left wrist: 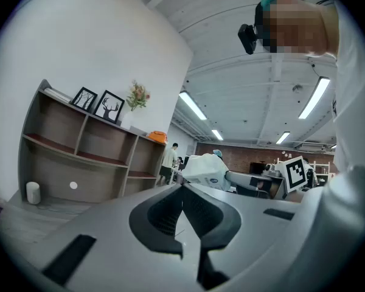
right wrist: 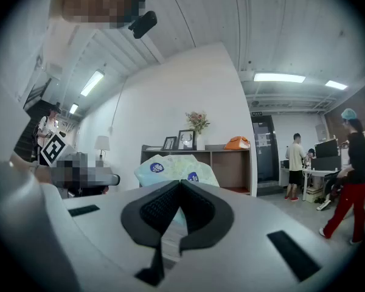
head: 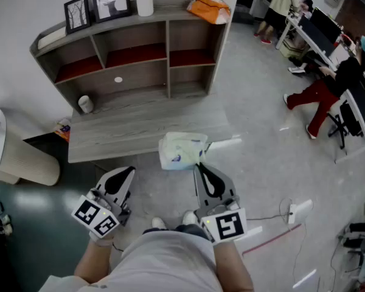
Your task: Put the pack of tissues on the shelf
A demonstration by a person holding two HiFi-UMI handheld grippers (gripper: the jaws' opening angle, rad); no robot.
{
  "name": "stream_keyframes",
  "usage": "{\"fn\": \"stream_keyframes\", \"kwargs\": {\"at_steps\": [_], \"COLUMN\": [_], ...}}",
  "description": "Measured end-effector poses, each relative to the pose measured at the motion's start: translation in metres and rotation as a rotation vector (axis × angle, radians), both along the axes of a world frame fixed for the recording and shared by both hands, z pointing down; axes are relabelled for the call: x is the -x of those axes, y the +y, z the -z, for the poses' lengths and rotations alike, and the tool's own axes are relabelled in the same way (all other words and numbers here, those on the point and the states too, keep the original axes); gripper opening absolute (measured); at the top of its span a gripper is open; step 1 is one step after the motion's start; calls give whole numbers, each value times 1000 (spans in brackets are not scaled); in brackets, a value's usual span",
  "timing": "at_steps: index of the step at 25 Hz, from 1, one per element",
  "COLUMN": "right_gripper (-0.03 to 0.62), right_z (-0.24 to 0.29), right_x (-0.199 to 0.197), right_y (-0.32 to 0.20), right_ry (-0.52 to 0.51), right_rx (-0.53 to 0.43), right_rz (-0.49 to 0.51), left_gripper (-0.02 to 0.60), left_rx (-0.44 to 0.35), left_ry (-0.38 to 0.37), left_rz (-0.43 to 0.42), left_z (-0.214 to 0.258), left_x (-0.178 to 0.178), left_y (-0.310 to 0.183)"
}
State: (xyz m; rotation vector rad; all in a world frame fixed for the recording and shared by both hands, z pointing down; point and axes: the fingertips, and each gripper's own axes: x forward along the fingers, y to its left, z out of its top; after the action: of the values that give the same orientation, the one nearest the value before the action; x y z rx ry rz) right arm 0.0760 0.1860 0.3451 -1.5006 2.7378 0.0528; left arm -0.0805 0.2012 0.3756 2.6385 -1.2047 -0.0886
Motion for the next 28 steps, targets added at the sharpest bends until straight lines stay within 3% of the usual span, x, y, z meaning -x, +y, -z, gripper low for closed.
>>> {"fn": "stream_keyframes", "kwargs": {"at_steps": [9,15,22,28], "right_gripper": [20,20,20,20], "right_z": [-5,-2,-8,-18], "right_x": [-18,-59,-105,-119], "right_y": [-15,-29,-50,-68], "right_ry": [-9,-80,-93,-90], "right_rx": [1,3,8,26], "right_rz": [33,42,35,26], "left_gripper": [17,17,17,17], "left_rx": [6,6,5,6], "left_ry": [-8,-14,-20,-20], "left_rz": [14,27,67,69], "left_z": [-2,-1,-3,-9], "left_x": [-25,-62,-97,-107], "left_y": [-16,-32,-48,-62]}}
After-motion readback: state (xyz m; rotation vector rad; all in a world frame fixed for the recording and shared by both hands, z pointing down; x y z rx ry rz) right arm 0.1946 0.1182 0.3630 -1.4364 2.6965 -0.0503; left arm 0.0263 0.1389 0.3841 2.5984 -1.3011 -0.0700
